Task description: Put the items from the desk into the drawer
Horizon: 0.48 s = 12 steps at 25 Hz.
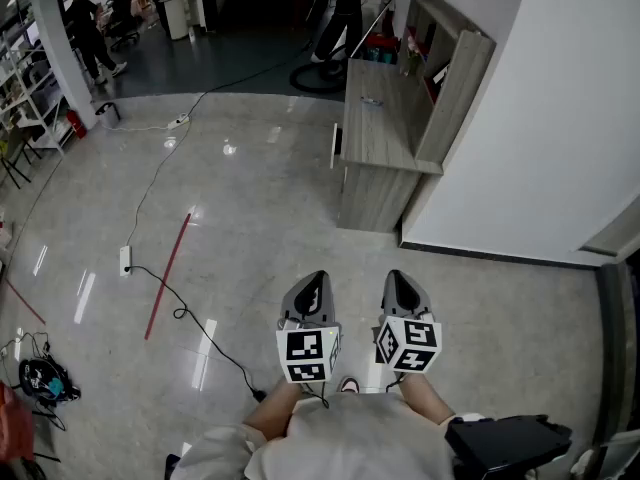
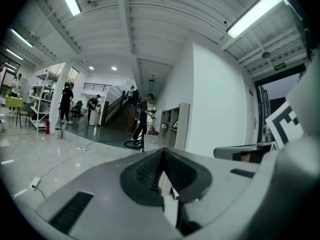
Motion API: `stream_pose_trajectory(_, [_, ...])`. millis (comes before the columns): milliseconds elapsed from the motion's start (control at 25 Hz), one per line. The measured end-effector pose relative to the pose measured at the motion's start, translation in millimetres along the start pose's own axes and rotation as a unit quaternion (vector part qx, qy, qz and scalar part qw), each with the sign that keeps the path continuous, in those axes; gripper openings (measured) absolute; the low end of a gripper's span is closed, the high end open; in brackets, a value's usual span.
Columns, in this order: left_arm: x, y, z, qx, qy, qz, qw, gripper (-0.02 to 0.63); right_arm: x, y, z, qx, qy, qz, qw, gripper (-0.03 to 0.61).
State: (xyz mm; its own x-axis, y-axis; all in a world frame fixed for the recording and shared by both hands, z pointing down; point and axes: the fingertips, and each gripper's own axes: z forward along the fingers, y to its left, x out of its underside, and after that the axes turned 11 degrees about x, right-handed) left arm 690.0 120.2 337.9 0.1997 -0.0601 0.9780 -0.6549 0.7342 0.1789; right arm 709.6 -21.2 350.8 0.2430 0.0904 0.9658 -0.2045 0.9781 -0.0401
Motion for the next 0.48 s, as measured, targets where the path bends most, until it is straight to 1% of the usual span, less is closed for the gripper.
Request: stream_pose_trajectory(480, [-5, 16, -3, -0.010, 0.004, -0.005, 0.9999, -0.003, -6, 12, 6, -0.002, 0.004, 0.001, 1.000, -0.002])
